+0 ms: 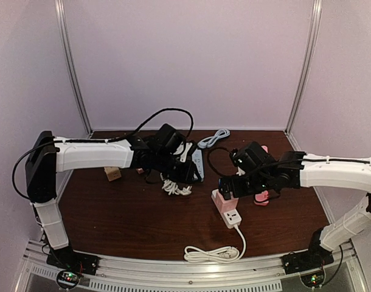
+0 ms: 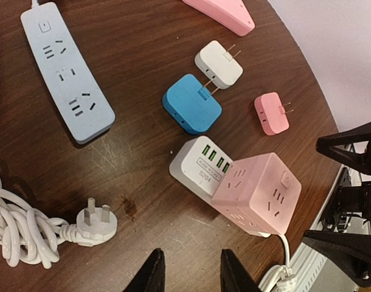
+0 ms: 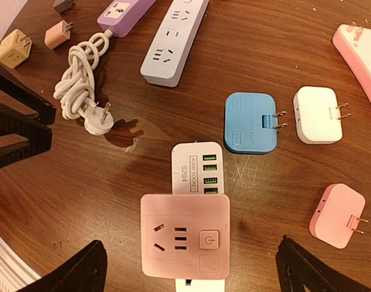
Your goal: Pull the plug off the socket
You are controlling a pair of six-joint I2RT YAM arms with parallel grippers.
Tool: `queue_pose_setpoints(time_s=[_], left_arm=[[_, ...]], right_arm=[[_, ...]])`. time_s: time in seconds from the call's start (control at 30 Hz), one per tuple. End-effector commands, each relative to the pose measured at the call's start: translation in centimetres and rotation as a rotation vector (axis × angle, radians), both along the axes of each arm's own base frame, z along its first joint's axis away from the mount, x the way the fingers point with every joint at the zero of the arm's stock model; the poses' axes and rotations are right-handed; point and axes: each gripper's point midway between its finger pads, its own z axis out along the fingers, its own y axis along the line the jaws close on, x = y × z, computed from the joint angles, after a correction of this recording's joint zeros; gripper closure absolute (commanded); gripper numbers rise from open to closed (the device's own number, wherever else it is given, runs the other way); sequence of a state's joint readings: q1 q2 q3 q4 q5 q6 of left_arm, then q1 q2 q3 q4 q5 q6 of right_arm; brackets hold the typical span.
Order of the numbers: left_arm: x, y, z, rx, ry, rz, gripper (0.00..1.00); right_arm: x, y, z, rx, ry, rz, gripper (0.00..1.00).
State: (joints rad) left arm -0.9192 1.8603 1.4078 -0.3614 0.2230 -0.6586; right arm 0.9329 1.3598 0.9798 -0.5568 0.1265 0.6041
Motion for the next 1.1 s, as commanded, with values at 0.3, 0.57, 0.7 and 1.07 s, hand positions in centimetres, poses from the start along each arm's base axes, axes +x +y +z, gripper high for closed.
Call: queue_pose_setpoints(time_s=[0.3,0.57,0.7,1.07], left_arm=[[1.3,1.2,2.0,-0.077,-0.032,0.059,0.69],[1.2,1.3,1.4,-0.158,0.041,0.07,0.69],[0.9,1.3,1.1,-0.218,0.095,0.077,0.68],[0.8,1.1,0.9,-0.257,0.138,0.085,0.68]], right_arm=[[0.1,2.2,-3.7,-0.131,0.054,0.058,0.06],[0.3,3.6,-4.7,-0.164,0.07,0.099,0.23],[0.3,3.5,-4.7,-0.171,0.071,0.109,0.24],[0.3,3.6,-5.6,-0.186,0.086,0.109,0.27]])
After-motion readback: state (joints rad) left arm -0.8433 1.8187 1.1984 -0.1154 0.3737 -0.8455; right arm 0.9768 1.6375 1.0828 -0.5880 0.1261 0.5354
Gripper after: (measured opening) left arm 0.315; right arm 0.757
